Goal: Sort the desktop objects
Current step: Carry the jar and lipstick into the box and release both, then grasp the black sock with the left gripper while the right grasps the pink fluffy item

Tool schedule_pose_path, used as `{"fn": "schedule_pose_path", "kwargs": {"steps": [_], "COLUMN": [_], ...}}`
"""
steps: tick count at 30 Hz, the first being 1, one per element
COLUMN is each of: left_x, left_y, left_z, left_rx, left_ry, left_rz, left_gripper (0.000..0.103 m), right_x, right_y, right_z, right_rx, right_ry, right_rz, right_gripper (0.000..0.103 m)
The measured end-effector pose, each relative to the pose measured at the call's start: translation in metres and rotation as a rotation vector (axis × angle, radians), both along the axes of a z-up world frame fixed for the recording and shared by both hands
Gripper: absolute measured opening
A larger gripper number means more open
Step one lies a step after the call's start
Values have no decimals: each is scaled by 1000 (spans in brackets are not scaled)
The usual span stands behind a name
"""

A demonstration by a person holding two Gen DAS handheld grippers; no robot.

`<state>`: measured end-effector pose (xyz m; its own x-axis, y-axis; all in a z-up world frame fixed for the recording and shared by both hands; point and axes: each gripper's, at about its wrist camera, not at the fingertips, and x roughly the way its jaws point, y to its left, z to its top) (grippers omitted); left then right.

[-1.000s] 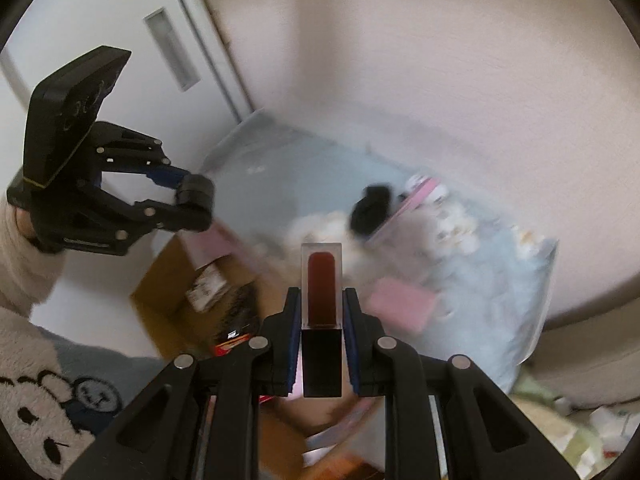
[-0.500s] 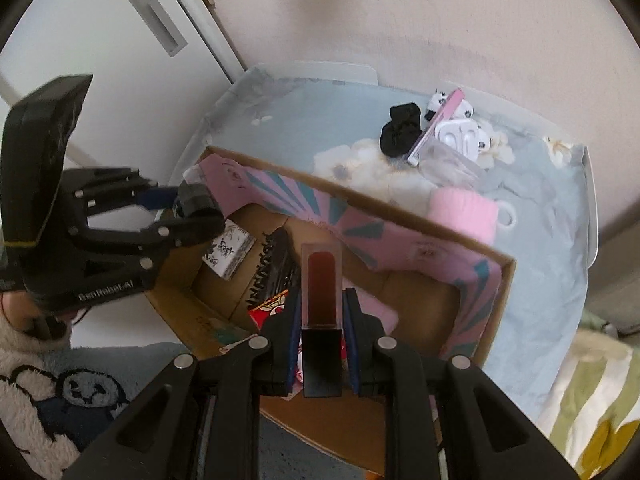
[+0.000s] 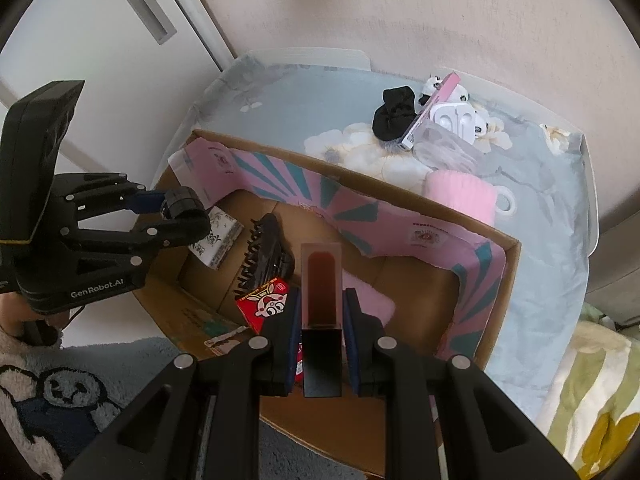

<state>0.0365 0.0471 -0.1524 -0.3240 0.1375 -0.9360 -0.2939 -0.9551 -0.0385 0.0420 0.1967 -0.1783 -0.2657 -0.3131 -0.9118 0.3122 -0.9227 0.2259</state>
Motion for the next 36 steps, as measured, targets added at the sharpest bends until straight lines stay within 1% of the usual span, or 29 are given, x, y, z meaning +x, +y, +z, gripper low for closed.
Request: {"fn": "schedule_pose_path", "kwargs": {"steps": [4,5,6,7,8,10,13,14,16,21,27,29,31,32,33,36], "left_x": [-2,-4,-5,-5,-5,-3,-3,-3,-4,-1,-7,-9,-11,-13,-15,-29], "left_y": [0,1,0,0,0,-1,-2,-1,0,3,5,6,3,1,-1,-10], "left_z": [-4,-5,-5,-3,-2,2,4,3,-2,-11,-10,-10,-2,4,9,29], "left_rx": [10,9,6,-7,-14,5,48,46,38,45,47,32,6,5,14,98], "left_ry": [-22,-32,-31,-21,-15,23,40,43,47,67,98,130,166,186,193,179], "left_rz": [4,11,21,34,36,27,20,18,9,-6,-13,-25,-19,-18,-19,-34], "left_gripper": [28,31,36,70,100,103,103,103,103,103,103,103,103,103,103,103], "right_x": [-2,-3,-3,-4,-5,-8,-7,-7,-5,-1,5,6,8,8,8,6], "right_y": [0,-1,-1,1,3,10,24,27,35,43,51,53,58,60,63,71], "right_z": [-5,-7,-7,-7,-7,-4,7,9,15,21,25,28,31,33,36,42], "right_rx": [6,9,7,-1,-9,-35,-123,-138,-159,-171,-185,-184,-179,-177,-176,-165], "right_ry": [-17,-23,-17,-16,-23,-22,0,6,27,47,66,74,86,92,98,109], "right_rz": [3,8,5,-11,-23,-79,-133,-146,-175,-213,-236,-244,-252,-256,-260,-265], "right_gripper": [18,19,21,30,47,61,65,69,71,71,71,71,71,71,71,71]}}
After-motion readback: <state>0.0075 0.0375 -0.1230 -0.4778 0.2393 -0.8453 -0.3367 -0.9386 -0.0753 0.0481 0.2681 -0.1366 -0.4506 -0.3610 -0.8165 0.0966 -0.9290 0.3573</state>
